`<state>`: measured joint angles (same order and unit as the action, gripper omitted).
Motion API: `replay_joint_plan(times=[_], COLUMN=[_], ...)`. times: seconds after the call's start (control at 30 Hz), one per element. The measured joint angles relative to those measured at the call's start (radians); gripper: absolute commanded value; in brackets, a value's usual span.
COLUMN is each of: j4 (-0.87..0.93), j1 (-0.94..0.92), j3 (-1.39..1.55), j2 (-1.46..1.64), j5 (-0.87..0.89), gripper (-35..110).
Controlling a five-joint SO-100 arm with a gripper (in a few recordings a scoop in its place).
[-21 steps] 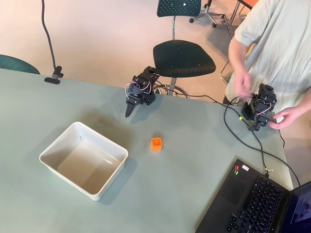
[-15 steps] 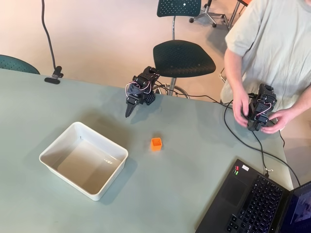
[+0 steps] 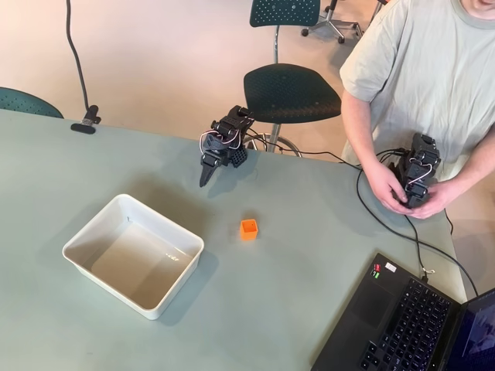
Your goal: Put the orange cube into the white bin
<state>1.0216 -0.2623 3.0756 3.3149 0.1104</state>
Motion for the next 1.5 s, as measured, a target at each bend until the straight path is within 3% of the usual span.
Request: replay_joint_plan(times=[0.57,0.87,1.3,1.5], j4=[0.0,0.017,0.037,0.04], j1=[0.0,-0.003,0.008,0.198], j3=[-0.002,-0.141,-0.597,-0.723], j2=[0.0,-0.002,-0.48,-0.715], j5=[0.0,0.0,0.0,0.0], gripper=[12,12,12,12])
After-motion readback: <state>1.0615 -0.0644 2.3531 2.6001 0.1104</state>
